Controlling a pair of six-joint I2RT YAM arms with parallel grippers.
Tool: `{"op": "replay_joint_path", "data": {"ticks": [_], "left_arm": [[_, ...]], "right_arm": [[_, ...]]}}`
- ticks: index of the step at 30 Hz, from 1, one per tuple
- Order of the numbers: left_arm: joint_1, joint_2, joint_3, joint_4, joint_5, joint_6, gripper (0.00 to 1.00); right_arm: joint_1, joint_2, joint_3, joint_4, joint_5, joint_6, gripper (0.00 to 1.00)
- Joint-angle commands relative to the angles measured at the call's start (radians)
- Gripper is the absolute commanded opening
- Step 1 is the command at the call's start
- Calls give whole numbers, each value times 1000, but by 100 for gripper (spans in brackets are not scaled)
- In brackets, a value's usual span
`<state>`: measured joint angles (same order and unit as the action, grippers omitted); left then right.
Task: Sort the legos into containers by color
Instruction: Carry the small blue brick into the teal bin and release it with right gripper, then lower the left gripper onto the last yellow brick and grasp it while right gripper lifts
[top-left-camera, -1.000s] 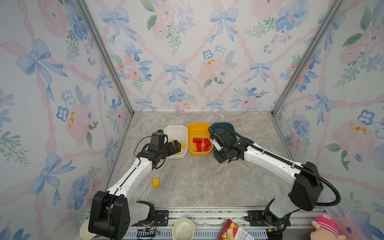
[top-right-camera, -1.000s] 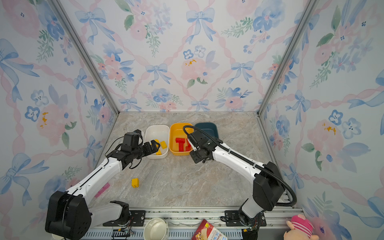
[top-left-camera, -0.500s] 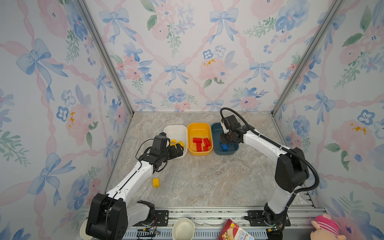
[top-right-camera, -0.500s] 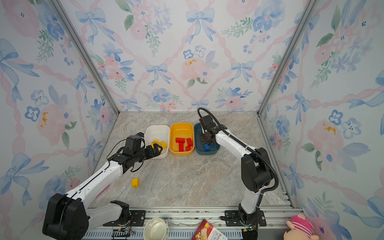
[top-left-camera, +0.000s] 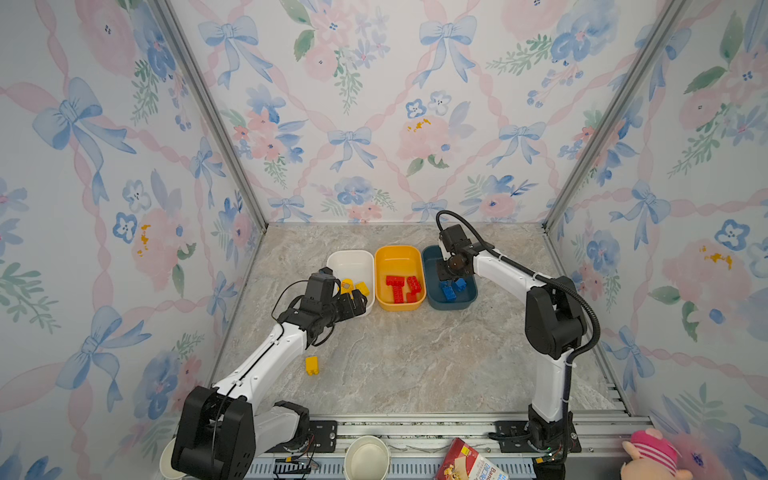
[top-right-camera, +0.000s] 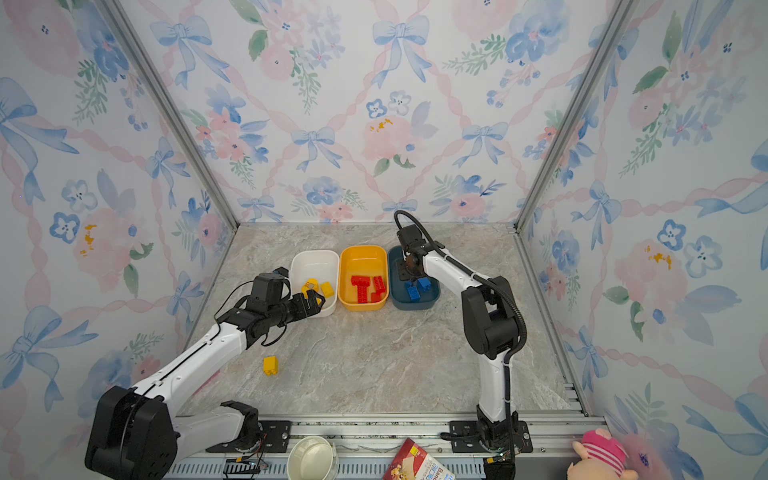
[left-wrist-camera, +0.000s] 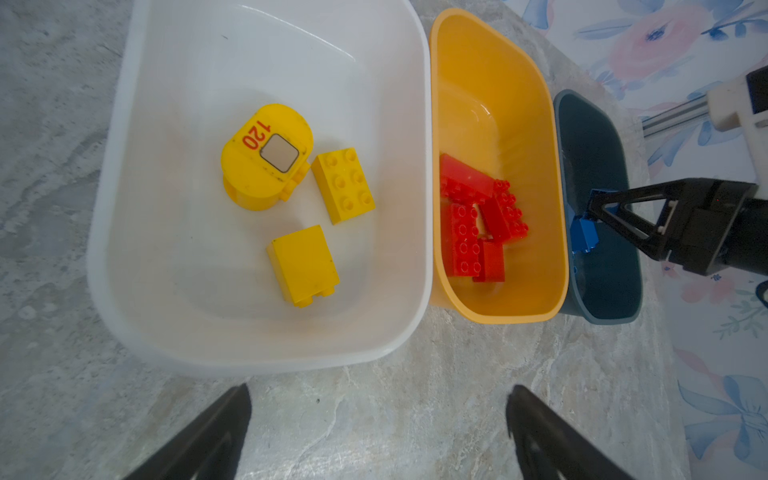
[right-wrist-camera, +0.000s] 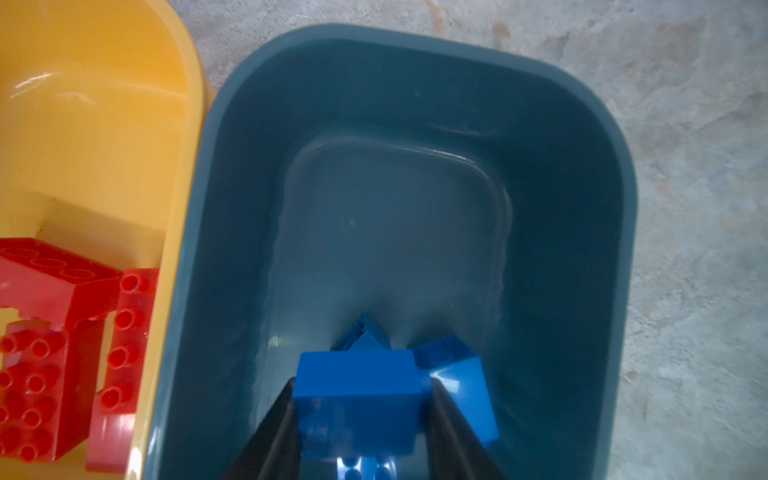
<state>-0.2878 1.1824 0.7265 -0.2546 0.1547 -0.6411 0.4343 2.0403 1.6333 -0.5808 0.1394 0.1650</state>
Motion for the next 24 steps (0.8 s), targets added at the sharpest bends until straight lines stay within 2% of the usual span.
{"op": "replay_joint_path", "data": {"ticks": [1,9,16,24], "left_arm": [[-5,-7,-7,10,-7,-13,98],[-6,-8,-19,9,-17,-14,98],[-5,-25,-35,6,-34,-18,98],[-3,-70,-73,-45,-103,-30,98]], "right_arm": [[-17,31,44,8,6,7,31],[-30,94,111,-10,-3,0,36],[-34,99,120,-10,-18,-1,59],[-29,-17,38,6,-45,13,70]]}}
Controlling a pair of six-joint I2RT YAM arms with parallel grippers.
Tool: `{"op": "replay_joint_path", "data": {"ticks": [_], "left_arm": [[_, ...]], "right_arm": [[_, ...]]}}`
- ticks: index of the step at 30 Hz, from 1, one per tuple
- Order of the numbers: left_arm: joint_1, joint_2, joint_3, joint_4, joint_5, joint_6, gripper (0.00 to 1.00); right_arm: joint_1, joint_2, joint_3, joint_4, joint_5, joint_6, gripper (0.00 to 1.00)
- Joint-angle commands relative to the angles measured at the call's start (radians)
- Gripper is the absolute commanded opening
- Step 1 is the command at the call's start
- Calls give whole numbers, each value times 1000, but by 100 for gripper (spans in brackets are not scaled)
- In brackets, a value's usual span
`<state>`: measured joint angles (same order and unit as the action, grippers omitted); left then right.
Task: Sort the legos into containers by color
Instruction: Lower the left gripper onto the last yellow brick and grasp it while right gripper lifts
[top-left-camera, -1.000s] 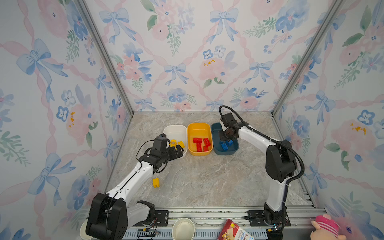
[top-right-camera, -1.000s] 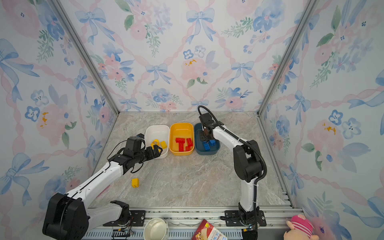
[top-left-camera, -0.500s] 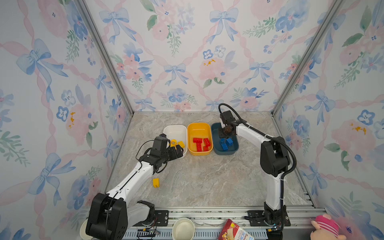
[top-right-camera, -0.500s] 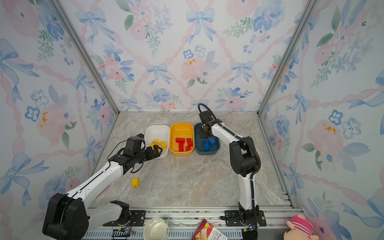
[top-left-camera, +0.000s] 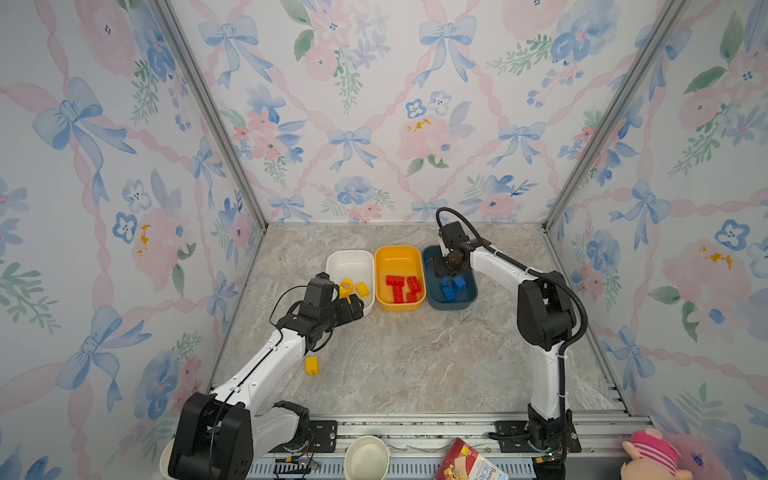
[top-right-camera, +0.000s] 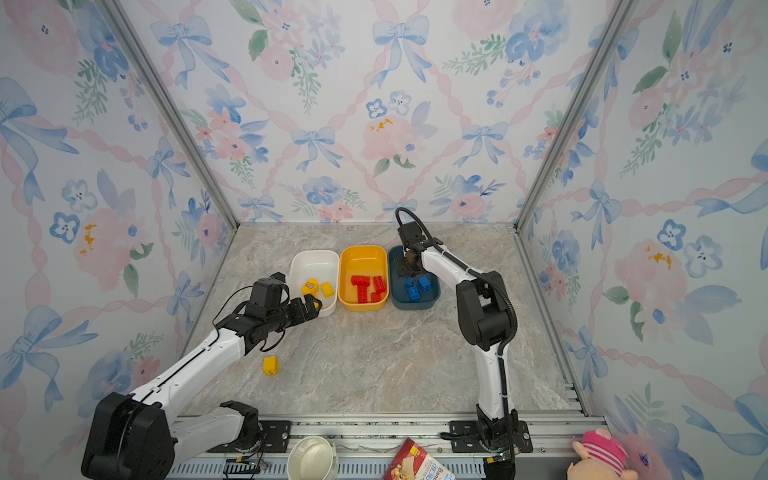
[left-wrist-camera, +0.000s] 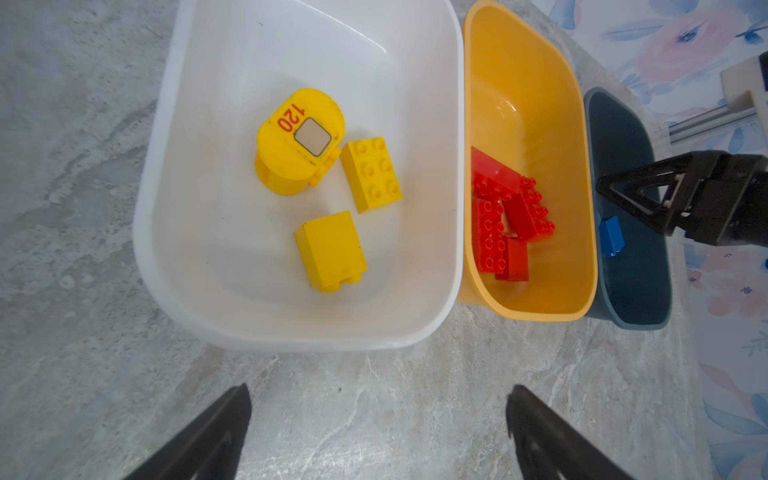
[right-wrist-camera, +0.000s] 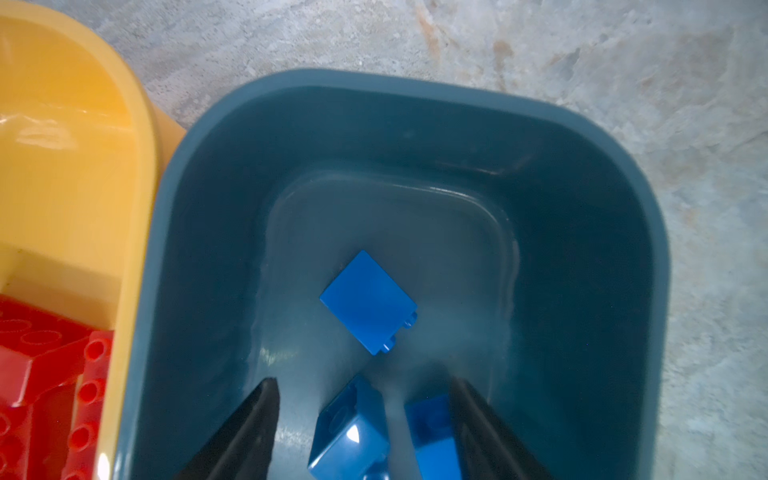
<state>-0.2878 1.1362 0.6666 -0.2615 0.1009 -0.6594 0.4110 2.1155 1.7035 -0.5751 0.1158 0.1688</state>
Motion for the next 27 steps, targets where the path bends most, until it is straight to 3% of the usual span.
{"op": "replay_joint_path", "data": {"ticks": [1,13,27], "left_arm": [[-3,-32,-12,-54,-65,-15,98],[16,-155,2,-382,-260,-86,98],[6,-90,-61,-544,-310,-222,98]], "right_arm": [[-5,-111,-47,3,-25,11,70],[24,-337,-230,-7,-87,26,85],[59,-510,-372,-42,-130,41,92]]}}
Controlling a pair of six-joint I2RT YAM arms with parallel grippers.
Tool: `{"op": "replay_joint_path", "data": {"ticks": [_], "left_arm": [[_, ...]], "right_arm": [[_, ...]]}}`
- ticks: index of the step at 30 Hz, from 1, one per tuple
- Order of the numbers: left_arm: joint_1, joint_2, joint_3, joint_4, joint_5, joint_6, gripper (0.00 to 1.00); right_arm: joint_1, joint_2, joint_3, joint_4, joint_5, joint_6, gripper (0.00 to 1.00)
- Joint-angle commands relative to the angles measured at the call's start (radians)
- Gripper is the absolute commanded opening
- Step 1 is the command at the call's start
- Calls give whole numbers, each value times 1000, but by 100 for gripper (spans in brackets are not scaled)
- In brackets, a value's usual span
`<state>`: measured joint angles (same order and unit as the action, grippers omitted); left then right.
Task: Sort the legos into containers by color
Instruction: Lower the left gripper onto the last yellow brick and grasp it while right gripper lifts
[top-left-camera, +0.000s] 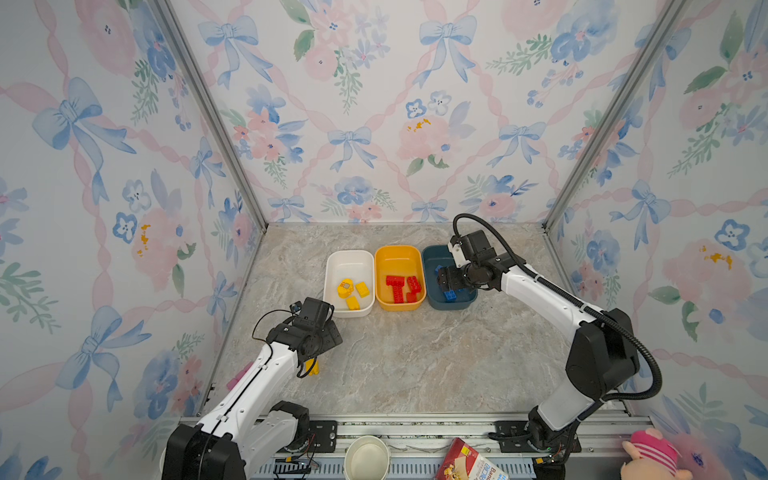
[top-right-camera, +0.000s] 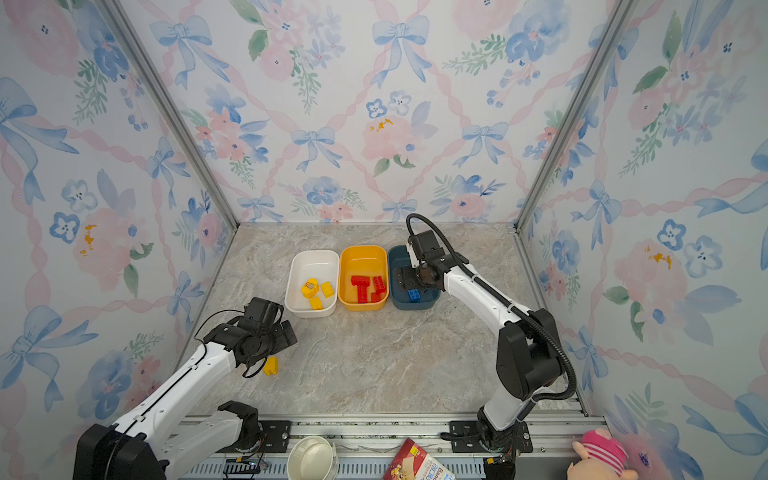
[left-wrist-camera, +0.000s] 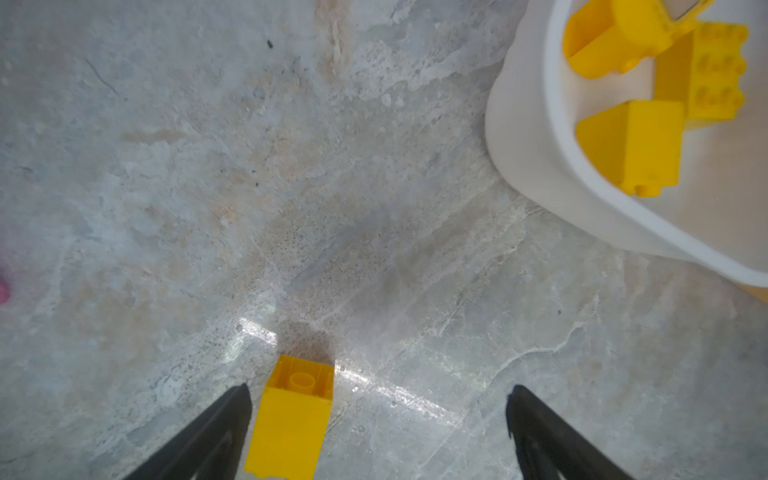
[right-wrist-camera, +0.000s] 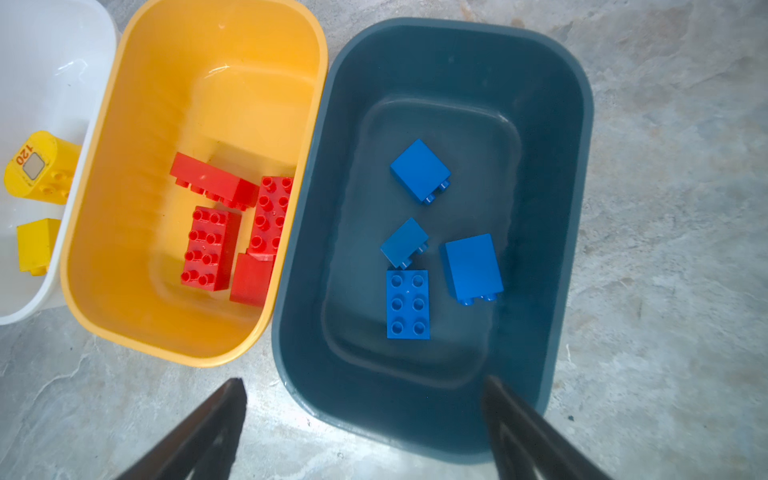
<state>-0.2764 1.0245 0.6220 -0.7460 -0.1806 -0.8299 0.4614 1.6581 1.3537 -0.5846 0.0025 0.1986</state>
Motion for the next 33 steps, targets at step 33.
{"op": "replay_joint_path", "data": {"ticks": [33], "left_arm": [[-67,170,-50,-63,-32,-146,61]], "right_arm": [[-5,-150,-97,-43,-21,17,94]]}}
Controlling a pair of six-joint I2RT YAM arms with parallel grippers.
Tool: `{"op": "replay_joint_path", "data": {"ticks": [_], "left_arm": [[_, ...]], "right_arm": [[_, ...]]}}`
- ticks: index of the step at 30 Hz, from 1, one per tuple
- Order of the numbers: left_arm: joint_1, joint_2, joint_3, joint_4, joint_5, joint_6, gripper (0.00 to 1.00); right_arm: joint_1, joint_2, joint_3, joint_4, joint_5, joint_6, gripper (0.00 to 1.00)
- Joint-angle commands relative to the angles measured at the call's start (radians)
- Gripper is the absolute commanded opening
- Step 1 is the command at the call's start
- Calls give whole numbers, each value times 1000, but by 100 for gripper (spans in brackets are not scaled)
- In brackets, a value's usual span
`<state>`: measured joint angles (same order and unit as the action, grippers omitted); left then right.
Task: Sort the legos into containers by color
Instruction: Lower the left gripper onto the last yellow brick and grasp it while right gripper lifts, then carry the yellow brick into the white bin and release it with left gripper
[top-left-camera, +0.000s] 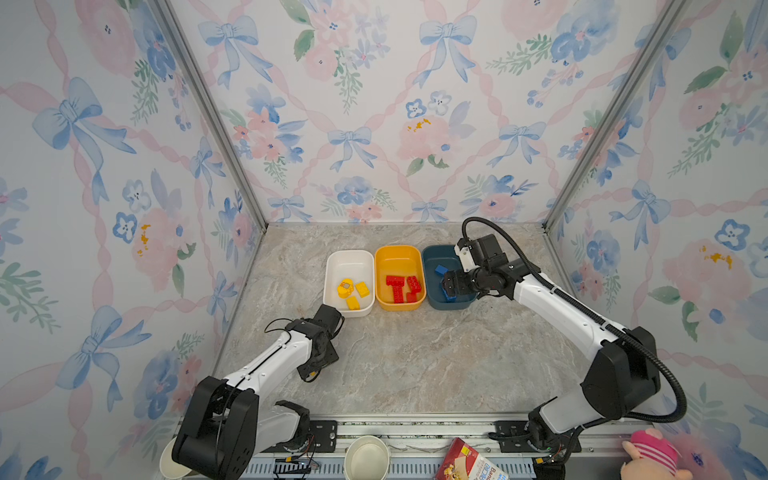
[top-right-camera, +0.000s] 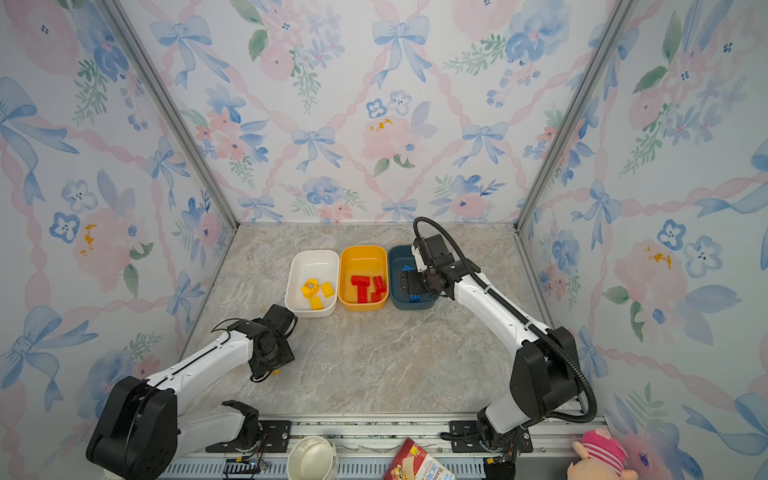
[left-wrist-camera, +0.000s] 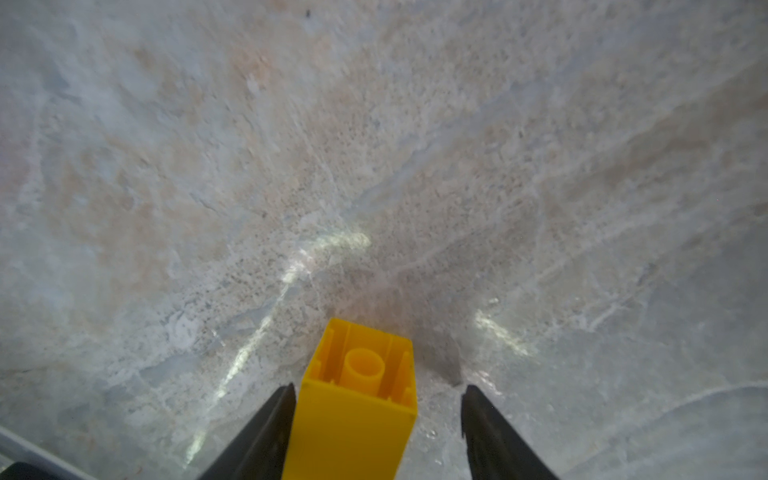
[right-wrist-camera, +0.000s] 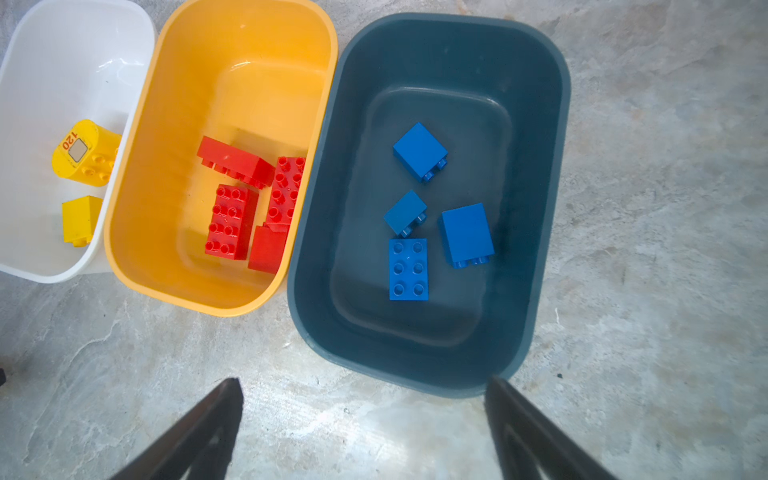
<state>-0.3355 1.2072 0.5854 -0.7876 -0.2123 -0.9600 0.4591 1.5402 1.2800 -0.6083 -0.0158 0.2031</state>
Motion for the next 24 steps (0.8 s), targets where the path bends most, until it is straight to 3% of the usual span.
{"op": "replay_joint_path", "data": {"ticks": [1,18,24], "left_arm": [[-8,-15,-14,-19,-2,-18,59],[-15,-32,2,19,-15,-10,29],[-16,-59,45,18,-37,6,26]], "right_arm": [[-3,-33,-26,-20,-3,14,94],[9,-63,-38,-44,-3,33,94],[22,-68,-50,-43,-3,48,94]]}}
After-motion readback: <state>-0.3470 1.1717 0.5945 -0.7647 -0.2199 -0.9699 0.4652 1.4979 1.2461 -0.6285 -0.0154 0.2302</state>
